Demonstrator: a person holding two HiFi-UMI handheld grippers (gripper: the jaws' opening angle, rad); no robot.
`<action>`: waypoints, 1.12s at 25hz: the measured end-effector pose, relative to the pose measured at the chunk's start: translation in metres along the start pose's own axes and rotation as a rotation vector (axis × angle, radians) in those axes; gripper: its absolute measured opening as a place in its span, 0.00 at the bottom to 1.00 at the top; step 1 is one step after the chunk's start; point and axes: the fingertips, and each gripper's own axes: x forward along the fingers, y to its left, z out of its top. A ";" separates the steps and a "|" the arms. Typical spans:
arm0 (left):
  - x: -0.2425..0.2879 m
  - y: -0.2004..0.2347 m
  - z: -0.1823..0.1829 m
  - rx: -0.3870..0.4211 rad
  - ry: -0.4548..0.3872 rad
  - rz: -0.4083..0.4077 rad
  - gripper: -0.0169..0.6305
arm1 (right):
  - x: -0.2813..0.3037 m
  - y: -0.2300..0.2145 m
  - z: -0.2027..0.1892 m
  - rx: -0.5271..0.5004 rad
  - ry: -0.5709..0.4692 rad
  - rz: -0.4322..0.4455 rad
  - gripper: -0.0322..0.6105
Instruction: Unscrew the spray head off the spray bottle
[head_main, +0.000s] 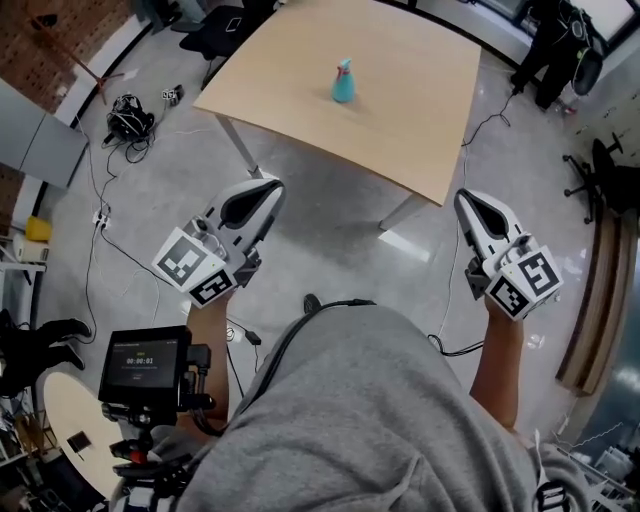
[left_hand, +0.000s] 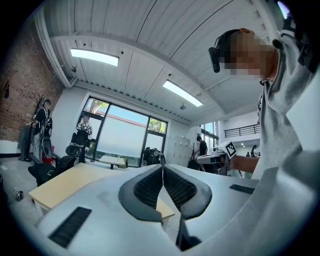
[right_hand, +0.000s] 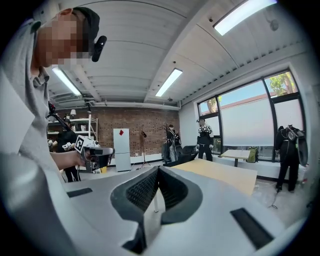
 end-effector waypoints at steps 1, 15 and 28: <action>0.001 -0.001 -0.001 -0.003 0.001 -0.004 0.03 | -0.001 -0.001 0.001 0.002 0.000 -0.004 0.06; -0.007 0.042 -0.010 -0.021 0.008 -0.054 0.03 | 0.035 0.012 0.007 0.010 -0.003 -0.055 0.06; 0.096 0.112 -0.041 -0.050 0.083 -0.048 0.03 | 0.107 -0.096 0.003 0.075 -0.018 -0.017 0.06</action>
